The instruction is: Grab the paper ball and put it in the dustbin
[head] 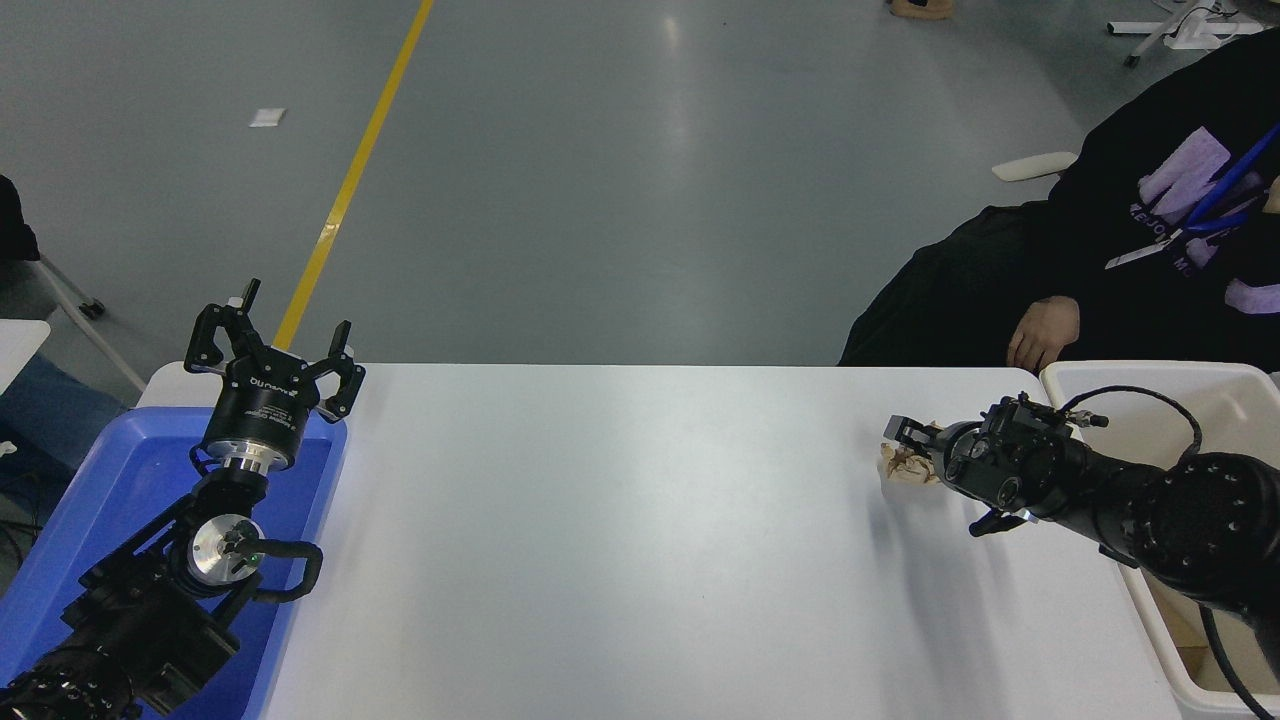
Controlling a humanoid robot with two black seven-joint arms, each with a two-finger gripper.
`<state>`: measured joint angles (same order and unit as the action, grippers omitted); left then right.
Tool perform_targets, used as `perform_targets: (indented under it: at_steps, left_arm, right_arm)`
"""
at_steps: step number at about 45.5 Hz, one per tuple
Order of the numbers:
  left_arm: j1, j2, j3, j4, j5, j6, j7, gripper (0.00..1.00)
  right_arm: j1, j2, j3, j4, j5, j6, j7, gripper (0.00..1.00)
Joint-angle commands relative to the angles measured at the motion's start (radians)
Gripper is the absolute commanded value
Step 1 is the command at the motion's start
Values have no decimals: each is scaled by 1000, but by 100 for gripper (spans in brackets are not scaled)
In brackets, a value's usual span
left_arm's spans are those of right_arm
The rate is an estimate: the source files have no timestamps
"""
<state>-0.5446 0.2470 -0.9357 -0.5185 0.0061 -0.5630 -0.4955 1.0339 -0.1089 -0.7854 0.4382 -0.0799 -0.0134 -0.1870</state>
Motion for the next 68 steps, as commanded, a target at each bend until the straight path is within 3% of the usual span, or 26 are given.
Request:
perform_targets:
  at_steps: [1, 14, 17, 22, 26, 35, 47, 68]
  left_arm:
    - [0, 0, 0, 0, 0, 0, 0, 98]
    - [0, 0, 0, 0, 0, 0, 0, 98]
    - [0, 0, 0, 0, 0, 0, 0, 98]
    - [0, 0, 0, 0, 0, 0, 0, 98]
    - [0, 0, 0, 0, 0, 0, 0, 98]
    - [0, 0, 0, 0, 0, 0, 0, 98]
    - [0, 0, 0, 0, 0, 0, 0, 98]
    - [0, 0, 0, 0, 0, 2, 0, 98]
  right_arm:
    - [-6, -2, 40, 2, 0, -2, 0, 69]
    - [-11, 0, 40, 10, 0, -2, 0, 52]
    - [-14, -2, 40, 10, 0, -2, 0, 44]
    - [-14, -2, 41, 10, 0, -2, 0, 42]
    - [-14, -3, 41, 11, 0, 0, 0, 32]
    - [-11, -9, 51, 22, 0, 0, 0, 23]
    - [-11, -15, 81, 34, 14, 9, 0, 0]
    - [8, -57, 83, 85, 38, 13, 1, 0]
